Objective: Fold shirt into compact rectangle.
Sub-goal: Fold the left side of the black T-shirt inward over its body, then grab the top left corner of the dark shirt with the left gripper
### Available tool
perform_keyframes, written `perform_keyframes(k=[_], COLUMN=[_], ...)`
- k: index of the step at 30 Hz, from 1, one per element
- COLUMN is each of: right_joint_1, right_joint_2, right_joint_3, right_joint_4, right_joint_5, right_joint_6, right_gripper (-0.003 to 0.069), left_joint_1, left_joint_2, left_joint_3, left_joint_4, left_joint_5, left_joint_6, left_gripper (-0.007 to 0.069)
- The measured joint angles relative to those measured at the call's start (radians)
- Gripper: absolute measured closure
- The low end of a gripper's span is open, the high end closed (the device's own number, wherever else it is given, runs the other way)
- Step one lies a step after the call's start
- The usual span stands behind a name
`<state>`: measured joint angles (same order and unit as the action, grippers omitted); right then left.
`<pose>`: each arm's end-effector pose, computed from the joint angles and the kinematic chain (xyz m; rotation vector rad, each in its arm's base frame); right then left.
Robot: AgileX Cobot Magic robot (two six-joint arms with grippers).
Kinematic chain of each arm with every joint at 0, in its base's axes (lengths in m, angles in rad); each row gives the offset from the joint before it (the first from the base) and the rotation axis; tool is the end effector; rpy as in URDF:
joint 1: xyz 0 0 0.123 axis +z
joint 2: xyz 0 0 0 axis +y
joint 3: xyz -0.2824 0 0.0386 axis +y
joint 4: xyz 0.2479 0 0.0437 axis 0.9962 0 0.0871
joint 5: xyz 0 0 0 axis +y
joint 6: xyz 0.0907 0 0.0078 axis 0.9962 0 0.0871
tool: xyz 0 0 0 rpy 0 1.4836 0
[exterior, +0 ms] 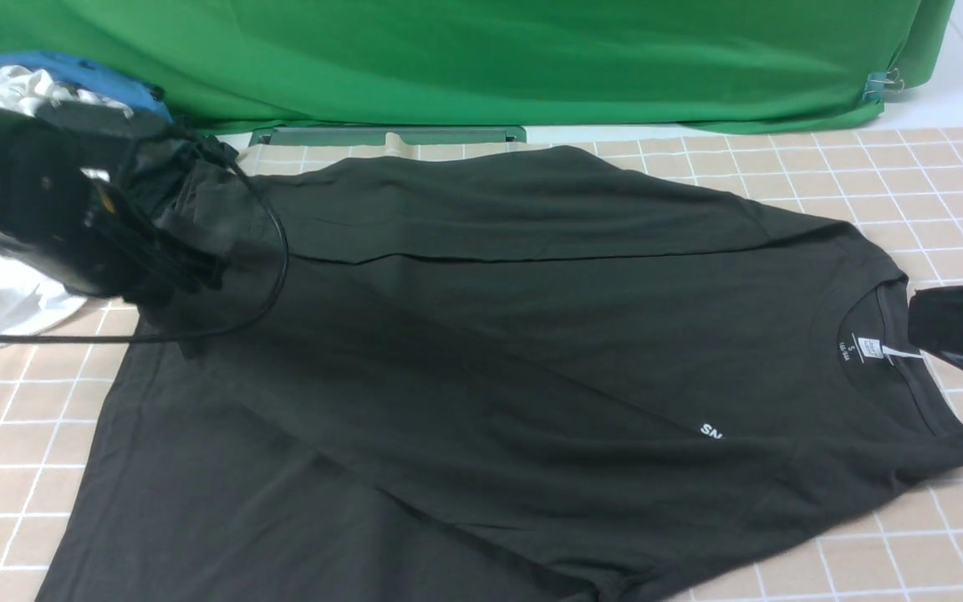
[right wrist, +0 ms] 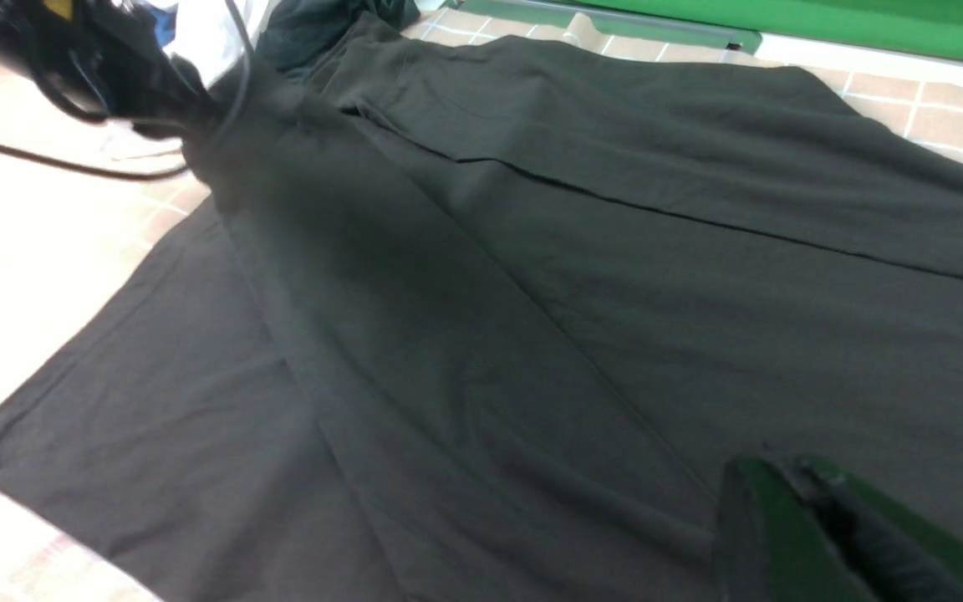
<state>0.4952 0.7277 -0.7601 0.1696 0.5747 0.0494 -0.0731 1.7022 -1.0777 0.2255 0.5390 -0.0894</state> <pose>0.1217 0.0752 0.3519 -0.3692 2.0242 0.5246 0.3455 -0.0148 0.2092 0.1952 2.6264 0.1624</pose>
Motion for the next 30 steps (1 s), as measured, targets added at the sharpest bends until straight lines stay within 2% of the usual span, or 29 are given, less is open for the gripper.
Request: perform_keyframes(k=[4,6,10,14,20,30], right_joint_1=[0.0,0.0,0.0,0.0,0.0,0.0], right_joint_2=[0.0,0.0,0.0,0.0,0.0,0.0], right_joint_3=[0.0,0.0,0.0,0.0,0.0,0.0], right_joint_4=[0.0,0.001,0.001,0.001,0.001,0.001], right_joint_5=[0.0,0.002,0.003,0.003,0.004,0.005], right_joint_6=[0.0,0.0,0.0,0.0,0.004,0.017], right_gripper=[0.0589,0.0589,0.0587,0.0587,0.0587,0.0587], left_joint_1=[0.0,0.002,0.017,0.054,0.064,0.063], left_joint_2=[0.025,0.026,0.029,0.066,0.231,0.432], left_joint_3=[0.0,-0.008,-0.074,-0.188,-0.362,-0.486], left_joint_4=[0.051,0.075,0.066,-0.028,-0.192,-0.218], left_joint_5=[0.004,-0.005,-0.014,-0.02,0.02,-0.013], left_joint_6=[-0.064,-0.108,-0.204,-0.218,-0.088,-0.06], left_gripper=[0.0375,0.0291,0.0202,0.0179,0.0171,0.0171])
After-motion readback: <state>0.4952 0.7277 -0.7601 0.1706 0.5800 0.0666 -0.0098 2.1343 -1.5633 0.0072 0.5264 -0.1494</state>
